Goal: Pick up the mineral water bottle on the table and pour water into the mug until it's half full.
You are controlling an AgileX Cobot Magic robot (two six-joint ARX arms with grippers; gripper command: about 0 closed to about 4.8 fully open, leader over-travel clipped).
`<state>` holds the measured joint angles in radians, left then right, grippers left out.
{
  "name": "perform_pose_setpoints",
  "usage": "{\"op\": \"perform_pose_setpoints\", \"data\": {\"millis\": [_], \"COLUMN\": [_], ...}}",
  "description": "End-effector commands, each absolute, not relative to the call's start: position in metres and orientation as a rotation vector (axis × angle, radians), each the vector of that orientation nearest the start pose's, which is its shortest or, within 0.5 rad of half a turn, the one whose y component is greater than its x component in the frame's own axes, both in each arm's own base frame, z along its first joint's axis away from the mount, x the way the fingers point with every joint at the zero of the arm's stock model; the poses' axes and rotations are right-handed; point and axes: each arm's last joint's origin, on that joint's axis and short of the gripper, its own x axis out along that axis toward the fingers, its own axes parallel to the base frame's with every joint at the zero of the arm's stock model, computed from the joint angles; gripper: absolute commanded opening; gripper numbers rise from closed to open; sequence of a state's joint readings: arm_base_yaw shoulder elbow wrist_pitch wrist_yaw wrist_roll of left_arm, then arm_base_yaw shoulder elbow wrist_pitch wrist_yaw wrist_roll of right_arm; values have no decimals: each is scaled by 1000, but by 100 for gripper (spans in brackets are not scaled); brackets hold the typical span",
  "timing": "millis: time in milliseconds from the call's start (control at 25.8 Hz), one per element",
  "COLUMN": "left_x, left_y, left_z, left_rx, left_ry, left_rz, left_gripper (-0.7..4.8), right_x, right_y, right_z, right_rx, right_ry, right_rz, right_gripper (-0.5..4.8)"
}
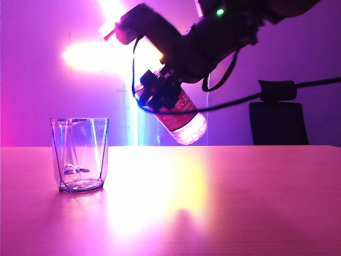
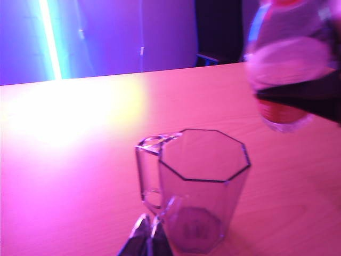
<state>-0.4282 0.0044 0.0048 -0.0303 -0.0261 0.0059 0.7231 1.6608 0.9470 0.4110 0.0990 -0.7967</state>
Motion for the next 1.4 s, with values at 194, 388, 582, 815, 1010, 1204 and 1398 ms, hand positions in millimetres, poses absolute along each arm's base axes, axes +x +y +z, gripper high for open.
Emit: {"op": "perform_pose_setpoints", "data": {"millis": [194, 388, 582, 815, 1010, 1204, 1398], "left_x": [86, 86, 86, 86, 86, 86, 86], "left_y": [-46, -46, -46, -46, -46, -46, -46], "left_z": [164, 164, 164, 164, 164, 164, 164], "left_rx": [8, 8, 8, 8, 8, 8, 8], "left_ry": [17, 18, 17, 17, 17, 17, 18], "left_rz": [-470, -472, -472, -472, -472, -472, -472], "left_gripper": [-2, -2, -2, -2, -2, -2, -2], "right_x": [281, 283, 285, 286, 286, 286, 287], "right_y": [253, 254, 254, 254, 254, 254, 253], "right_z": [224, 219, 216, 216, 216, 217, 220], "right_rx": [-1121, -1281, -1408, -1516, -1545, -1596, -1615], "right_ry": [-65, -93, -115, -130, -139, -158, -166], "right_rz": [633, 616, 581, 554, 545, 536, 495], "right_gripper": [246, 246, 247, 247, 247, 247, 247]}}
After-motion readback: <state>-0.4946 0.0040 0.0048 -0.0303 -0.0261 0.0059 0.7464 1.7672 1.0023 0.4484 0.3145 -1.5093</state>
